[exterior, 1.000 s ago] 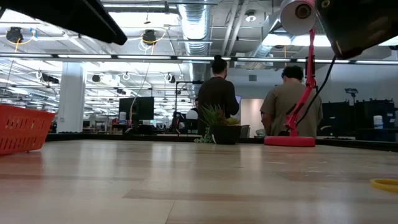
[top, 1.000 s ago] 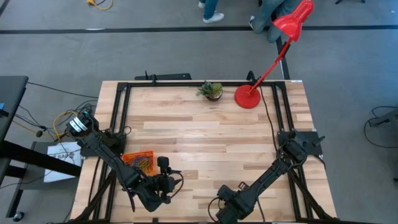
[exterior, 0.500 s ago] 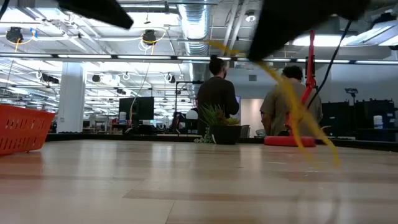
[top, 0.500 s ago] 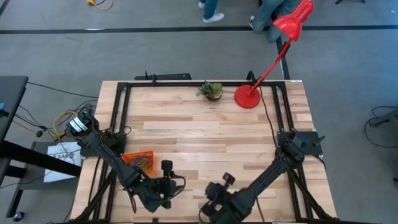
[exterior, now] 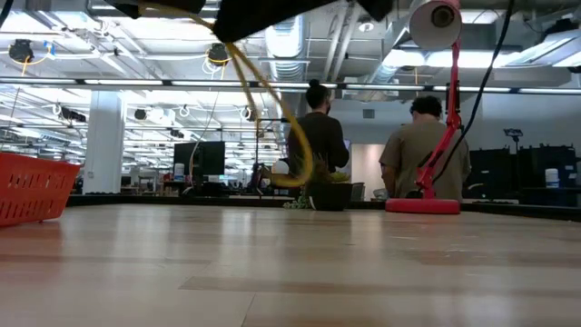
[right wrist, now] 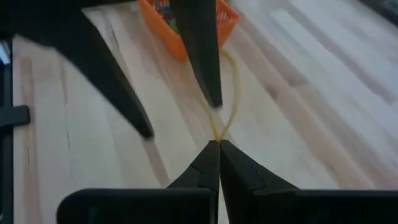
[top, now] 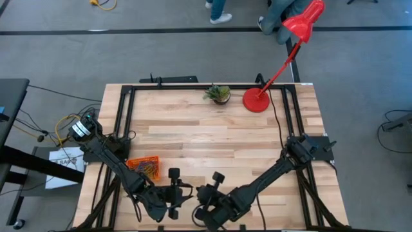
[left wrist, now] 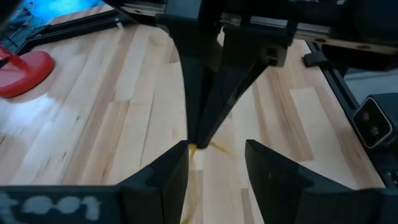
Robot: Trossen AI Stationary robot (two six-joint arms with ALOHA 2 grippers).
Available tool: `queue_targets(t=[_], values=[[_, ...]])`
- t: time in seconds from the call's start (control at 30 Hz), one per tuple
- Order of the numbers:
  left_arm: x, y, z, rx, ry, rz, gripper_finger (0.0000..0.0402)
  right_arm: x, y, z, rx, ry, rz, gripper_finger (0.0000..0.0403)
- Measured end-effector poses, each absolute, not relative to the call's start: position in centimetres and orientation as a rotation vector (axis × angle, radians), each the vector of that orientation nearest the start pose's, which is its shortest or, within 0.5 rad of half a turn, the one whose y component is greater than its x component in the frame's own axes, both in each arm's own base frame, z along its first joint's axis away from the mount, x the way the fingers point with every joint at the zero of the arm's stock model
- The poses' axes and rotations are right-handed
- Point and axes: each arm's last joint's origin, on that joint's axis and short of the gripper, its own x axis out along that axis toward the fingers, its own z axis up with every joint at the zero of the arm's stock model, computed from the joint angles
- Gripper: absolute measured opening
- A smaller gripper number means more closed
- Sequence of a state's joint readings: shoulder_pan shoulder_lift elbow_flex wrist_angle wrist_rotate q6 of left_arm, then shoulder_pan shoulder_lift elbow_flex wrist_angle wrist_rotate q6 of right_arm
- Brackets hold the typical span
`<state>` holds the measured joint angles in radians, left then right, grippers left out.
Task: Pick and place rubber bands into bin
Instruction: Put the yellow rubber band into the orange basket
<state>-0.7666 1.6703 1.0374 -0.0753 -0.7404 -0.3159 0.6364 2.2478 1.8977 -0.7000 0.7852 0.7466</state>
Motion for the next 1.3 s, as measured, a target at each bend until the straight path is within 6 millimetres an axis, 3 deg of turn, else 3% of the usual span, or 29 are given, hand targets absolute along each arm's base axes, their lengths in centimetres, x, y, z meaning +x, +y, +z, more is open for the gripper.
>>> queue_targets(t=[0.7,1.07,1.3], values=[[26.9,-20.7,20.2,0.217,0.625,0.115,0.0147,40.5,27.5,21.1,-0.07,0.66,-0.275,0.0],[26.4,-21.3,20.2,0.196,0.617,0.096,0.0062,40.6,27.3,21.1,-0.068,0.661,-0.278,0.0],[26.5,-21.4,20.4,0.181,0.603,0.094,0.0046,40.8,26.9,21.0,-0.018,0.698,-0.264,0.0]])
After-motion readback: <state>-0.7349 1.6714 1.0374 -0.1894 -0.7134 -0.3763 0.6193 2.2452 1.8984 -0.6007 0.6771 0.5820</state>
